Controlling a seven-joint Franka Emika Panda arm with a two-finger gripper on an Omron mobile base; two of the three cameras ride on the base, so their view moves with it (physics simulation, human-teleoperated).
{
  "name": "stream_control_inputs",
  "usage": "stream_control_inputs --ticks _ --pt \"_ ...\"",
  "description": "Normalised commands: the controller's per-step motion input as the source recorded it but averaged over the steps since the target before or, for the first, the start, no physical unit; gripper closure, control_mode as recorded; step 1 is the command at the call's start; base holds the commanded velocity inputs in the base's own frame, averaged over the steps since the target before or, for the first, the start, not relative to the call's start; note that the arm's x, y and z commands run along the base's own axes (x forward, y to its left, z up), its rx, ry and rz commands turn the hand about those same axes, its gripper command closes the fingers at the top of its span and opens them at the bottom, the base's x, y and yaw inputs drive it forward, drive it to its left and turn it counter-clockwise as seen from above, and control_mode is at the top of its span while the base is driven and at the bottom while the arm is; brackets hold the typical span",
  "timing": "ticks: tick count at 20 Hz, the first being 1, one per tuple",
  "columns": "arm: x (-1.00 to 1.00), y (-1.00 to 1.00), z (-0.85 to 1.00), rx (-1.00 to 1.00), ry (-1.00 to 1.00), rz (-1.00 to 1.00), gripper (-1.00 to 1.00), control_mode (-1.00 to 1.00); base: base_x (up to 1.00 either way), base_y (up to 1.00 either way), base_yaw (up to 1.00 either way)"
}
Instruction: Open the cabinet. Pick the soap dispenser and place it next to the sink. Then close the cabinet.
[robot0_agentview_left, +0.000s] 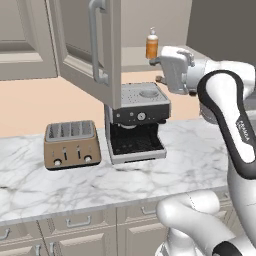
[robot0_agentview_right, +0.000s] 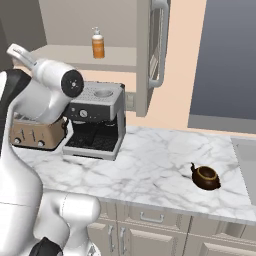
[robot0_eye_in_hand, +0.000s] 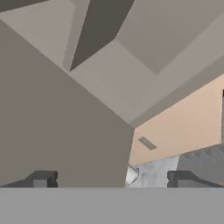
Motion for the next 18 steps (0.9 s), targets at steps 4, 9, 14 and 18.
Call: stream_control_inputs --ticks 4,9,14,18 --pt "-0.24 0.04 0.55 -0.03 0.12 0.18 -1.00 -1.00 0.00 0.00 0.00" --pt "-0.20 0.13 0.11 -0.07 0.11 0.20 -1.00 -1.00 0.00 0.00 0.00" --pt "-0.03 0.16 0.00 -0.02 0.02 0.23 -1.00 -1.00 0.00 0.00 0.00" --pt "0.00 0.08 0.00 0.00 0.00 0.19 -1.00 -1.00 0.00 0.00 0.00"
